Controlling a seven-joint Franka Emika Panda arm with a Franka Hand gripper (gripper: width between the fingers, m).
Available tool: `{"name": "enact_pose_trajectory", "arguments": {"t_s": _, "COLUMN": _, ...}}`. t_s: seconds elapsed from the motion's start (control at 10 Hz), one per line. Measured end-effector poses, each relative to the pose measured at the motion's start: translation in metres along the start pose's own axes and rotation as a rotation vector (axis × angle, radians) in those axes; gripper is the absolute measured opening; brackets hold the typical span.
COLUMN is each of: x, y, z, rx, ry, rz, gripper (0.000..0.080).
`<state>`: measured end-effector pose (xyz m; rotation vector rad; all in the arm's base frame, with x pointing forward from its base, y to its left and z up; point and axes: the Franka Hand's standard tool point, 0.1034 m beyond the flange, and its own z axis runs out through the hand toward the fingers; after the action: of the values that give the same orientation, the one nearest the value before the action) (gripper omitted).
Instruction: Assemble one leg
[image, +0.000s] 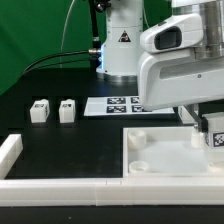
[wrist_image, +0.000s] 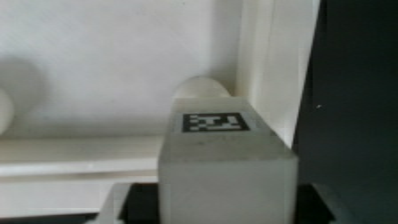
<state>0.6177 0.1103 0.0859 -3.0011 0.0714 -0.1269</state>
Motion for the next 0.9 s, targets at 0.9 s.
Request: {"name": "enact_pose_trajectory", "arguments": {"t_s": 0.9, "x": 0.0027, "y": 0.0011, "z": 0.0016, "rx": 0.001, "ry": 0.023, "rz": 1.049, "gripper": 0.0294}}
